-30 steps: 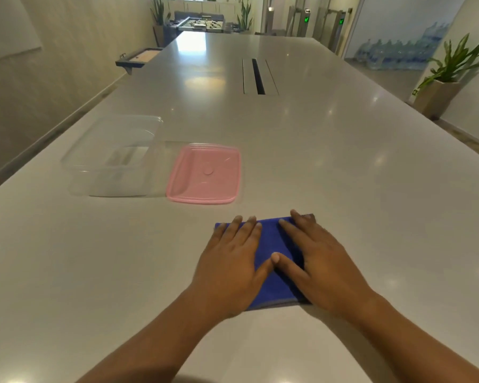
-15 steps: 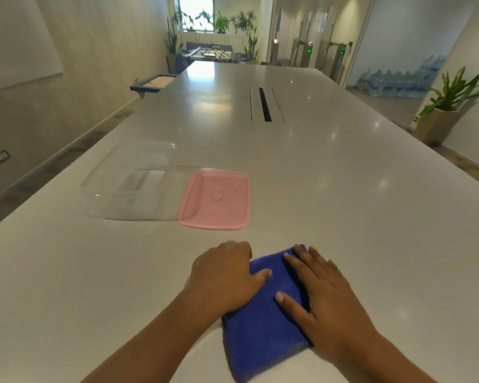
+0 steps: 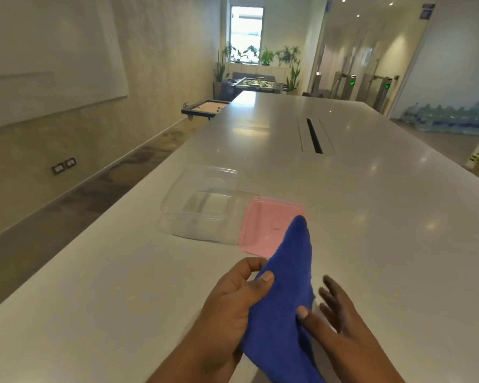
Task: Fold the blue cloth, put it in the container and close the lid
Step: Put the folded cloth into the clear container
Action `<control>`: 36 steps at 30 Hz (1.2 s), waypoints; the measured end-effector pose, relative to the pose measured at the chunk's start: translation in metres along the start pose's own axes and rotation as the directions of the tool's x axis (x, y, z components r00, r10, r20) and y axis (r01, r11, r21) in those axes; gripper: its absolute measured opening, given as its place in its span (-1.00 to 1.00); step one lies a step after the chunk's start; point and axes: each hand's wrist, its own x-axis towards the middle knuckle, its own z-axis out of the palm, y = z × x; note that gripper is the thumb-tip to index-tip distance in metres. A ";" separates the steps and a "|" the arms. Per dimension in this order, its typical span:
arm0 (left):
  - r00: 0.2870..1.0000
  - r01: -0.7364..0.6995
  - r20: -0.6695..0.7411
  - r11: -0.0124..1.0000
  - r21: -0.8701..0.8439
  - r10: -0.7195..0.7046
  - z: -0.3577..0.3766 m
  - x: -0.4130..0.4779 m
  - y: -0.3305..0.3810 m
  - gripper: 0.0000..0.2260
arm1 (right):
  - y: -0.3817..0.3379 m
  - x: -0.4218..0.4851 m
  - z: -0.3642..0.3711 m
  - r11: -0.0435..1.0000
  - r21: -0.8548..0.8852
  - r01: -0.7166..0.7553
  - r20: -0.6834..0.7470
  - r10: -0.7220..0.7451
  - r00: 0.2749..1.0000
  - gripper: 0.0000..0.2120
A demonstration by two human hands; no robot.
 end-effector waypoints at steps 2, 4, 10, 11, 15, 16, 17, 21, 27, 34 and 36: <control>1.000 -0.025 -0.009 0.995 -0.102 0.024 -0.010 -0.006 0.011 -0.74 | -0.012 0.002 0.015 0.984 0.152 -0.095 0.093 0.081 0.992 -0.13; 0.999 -0.045 -0.027 0.984 -0.172 0.041 -0.025 -0.009 0.021 -0.71 | -0.022 0.005 0.031 0.950 0.260 -0.173 0.187 0.126 0.974 -0.07; 0.985 -0.125 -0.126 0.990 -0.068 0.116 -0.074 -0.010 0.045 -0.64 | -0.050 0.018 0.070 0.864 0.503 -0.042 0.210 -0.075 0.975 0.17; 0.978 -0.146 -0.147 0.989 0.003 0.145 -0.084 -0.009 0.050 -0.63 | -0.054 0.022 0.075 0.860 0.510 -0.007 0.200 -0.110 0.974 0.14; 0.955 -0.221 -0.152 0.952 0.211 0.255 -0.115 0.002 0.076 -0.62 | -0.066 0.040 0.087 0.894 0.437 0.096 0.156 -0.181 0.971 -0.20; 0.951 -0.241 -0.131 0.938 0.248 0.279 -0.122 0.006 0.083 -0.61 | -0.071 0.046 0.089 0.896 0.429 0.114 0.144 -0.192 0.971 -0.30; 0.948 -0.265 -0.101 0.925 0.274 0.302 -0.128 0.012 0.089 -0.59 | -0.075 0.052 0.091 0.900 0.414 0.137 0.139 -0.211 0.967 -0.34; 0.917 -0.385 0.047 0.846 0.368 0.397 -0.146 0.038 0.116 -0.55 | -0.099 0.081 0.097 0.926 0.296 0.237 0.130 -0.284 0.950 -0.39; 0.916 -0.362 0.056 0.762 0.537 0.397 -0.164 0.098 0.152 -0.66 | -0.132 0.150 0.105 0.967 0.060 0.247 0.183 -0.254 0.950 -0.27; 0.947 -0.165 -0.028 0.560 0.812 0.320 -0.188 0.162 0.161 -0.60 | -0.144 0.220 0.125 0.947 -0.236 0.217 0.214 -0.168 0.962 -0.29; 0.947 -0.128 -0.039 0.490 0.862 0.317 -0.190 0.171 0.160 -0.57 | -0.144 0.232 0.130 0.935 -0.295 0.199 0.215 -0.138 0.967 -0.30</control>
